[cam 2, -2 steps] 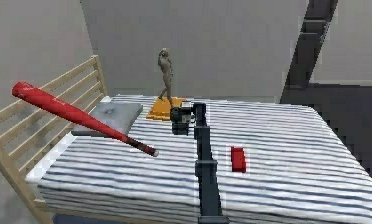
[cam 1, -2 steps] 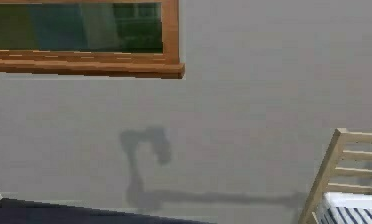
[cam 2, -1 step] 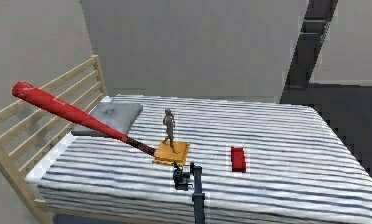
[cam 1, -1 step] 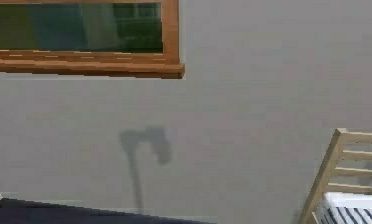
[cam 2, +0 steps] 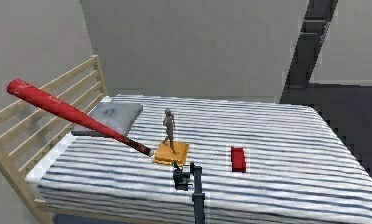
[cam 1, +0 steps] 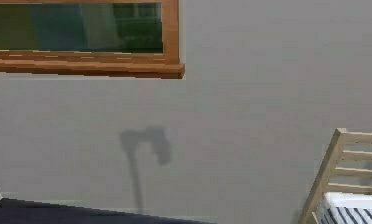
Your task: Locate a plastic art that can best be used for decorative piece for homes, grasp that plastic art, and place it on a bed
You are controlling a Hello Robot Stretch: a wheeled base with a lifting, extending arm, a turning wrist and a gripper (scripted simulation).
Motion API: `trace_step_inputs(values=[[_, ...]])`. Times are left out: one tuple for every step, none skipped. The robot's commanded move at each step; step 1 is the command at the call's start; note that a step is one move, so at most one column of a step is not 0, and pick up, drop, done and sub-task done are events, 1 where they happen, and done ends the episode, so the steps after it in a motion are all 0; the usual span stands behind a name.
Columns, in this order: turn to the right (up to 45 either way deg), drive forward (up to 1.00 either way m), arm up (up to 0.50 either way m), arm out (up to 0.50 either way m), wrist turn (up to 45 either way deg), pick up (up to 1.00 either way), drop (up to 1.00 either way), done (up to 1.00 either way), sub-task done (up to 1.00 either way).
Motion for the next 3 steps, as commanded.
trace_step_inputs(values=[[0.0,0.00,0.10,0.00,0.0,0.00,0.00,0.00,0.00],[0.0,0.00,0.00,-0.08,0.0,0.00,0.00,0.00,0.00],[0.0,0.00,0.00,0.00,0.0,0.00,0.00,1.00,0.00]])
